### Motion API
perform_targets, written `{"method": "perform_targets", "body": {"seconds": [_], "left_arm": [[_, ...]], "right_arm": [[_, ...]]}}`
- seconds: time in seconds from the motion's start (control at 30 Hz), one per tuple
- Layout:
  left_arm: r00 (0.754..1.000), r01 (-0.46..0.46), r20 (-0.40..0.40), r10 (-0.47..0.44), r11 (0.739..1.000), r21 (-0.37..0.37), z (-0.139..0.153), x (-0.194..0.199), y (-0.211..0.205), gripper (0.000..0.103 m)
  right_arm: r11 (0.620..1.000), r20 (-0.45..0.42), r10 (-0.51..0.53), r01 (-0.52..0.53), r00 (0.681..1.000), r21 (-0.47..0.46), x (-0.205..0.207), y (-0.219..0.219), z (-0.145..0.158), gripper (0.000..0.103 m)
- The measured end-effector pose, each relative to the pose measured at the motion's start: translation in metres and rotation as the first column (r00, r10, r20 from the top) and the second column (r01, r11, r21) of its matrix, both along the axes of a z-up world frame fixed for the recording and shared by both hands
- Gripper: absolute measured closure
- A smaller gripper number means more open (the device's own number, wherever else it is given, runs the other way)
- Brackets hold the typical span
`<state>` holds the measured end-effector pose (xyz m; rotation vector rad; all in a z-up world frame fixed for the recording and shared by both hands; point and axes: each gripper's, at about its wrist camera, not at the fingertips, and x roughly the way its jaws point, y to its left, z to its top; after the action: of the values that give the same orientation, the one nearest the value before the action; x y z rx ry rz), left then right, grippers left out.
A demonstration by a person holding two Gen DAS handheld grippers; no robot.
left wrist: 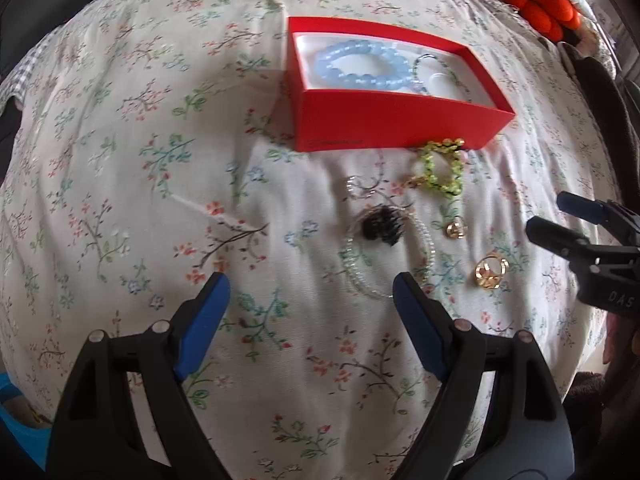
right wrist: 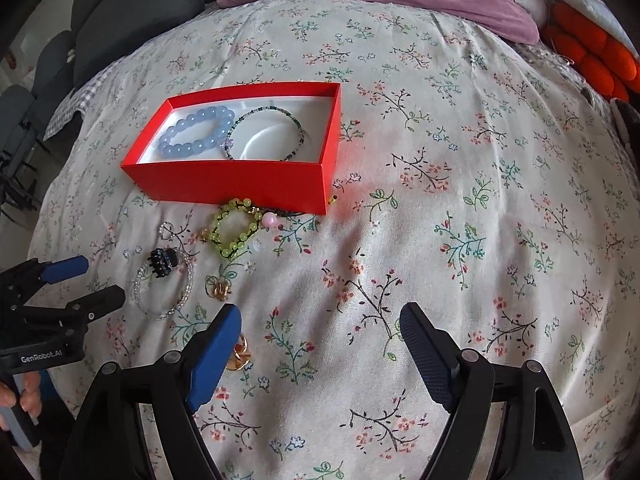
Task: Organize jewelry
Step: 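Move the left tool to the clear crystal bracelet while the right tool approaches the green bracelet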
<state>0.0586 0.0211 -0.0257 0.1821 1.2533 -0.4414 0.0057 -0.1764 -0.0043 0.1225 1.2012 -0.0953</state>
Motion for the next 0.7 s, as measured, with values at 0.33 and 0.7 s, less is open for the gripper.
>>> {"method": "perform_targets", "body": {"seconds": [0.33, 0.7], "left_arm": [[0.993, 0.111, -0.032, -0.114, 0.990, -0.084, -0.010, -0.005, -0.026, 0.040], [0.997, 0.049, -0.050, -0.051, 0.998, -0.032, -0.026, 0.010, -0.023, 0.073]], "right_arm": [[1.000, -0.016, 0.011, -0.010, 1.000, 0.030, 0.001, 0.007, -0.005, 0.020], [0.998, -0.028, 0.003, -0.001, 1.000, 0.058, 0.009, 0.008, -0.012, 0.020]]}}
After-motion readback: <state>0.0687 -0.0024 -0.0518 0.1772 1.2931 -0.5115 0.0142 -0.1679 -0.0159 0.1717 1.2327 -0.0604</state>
